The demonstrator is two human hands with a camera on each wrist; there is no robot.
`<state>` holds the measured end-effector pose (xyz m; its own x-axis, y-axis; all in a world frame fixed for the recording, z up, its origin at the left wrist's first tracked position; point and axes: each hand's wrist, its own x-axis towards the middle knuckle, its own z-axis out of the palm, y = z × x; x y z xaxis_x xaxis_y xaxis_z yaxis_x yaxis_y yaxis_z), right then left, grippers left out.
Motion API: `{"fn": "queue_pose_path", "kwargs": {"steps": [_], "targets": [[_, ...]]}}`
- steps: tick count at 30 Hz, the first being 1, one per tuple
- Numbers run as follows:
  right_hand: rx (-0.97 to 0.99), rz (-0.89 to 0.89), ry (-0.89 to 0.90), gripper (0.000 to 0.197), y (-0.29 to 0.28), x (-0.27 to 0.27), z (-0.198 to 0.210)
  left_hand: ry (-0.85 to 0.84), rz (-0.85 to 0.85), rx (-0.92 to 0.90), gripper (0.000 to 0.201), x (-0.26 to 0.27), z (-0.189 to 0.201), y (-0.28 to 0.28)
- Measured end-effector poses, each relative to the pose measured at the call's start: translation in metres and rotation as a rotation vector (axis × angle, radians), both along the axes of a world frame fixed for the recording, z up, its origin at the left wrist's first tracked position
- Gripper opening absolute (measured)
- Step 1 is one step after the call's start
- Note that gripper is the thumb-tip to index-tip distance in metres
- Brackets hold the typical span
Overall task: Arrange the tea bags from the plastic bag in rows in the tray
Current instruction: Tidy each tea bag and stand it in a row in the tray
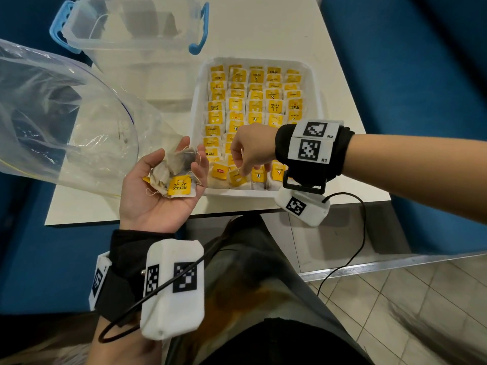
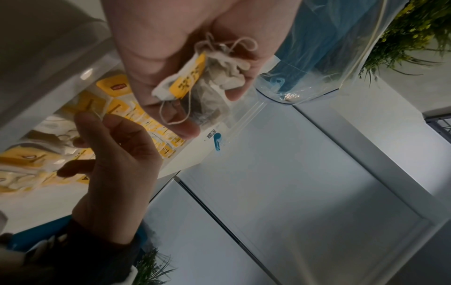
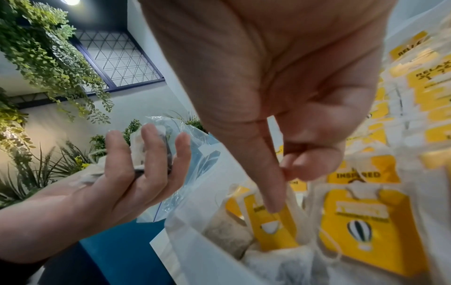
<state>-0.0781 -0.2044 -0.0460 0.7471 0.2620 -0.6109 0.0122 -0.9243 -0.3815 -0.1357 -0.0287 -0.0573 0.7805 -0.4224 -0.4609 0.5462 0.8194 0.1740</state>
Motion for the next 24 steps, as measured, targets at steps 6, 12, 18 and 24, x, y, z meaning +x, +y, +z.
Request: {"fn": "queue_pose_path", "kwargs": {"steps": [6, 12, 18, 24], "targets": [[-0.039, 0.008, -0.027, 0.022, 0.004, 0.0, 0.0, -0.002, 0.0, -0.007, 0.049, 0.0, -0.001, -0.001], [0.019, -0.008, -0.151, 0.02, -0.001, 0.0, 0.02, -0.013, -0.006, -0.028, 0.05, -0.001, 0.0, 0.0], [0.197, -0.074, -0.447, 0.019, -0.01, -0.01, 0.07, -0.013, -0.023, -0.008, 0.038, 0.002, 0.008, -0.007], [0.257, -0.046, -0.684, 0.019, -0.013, -0.028, 0.083, 0.007, 0.002, -0.026, 0.039, 0.006, 0.019, -0.032]]}}
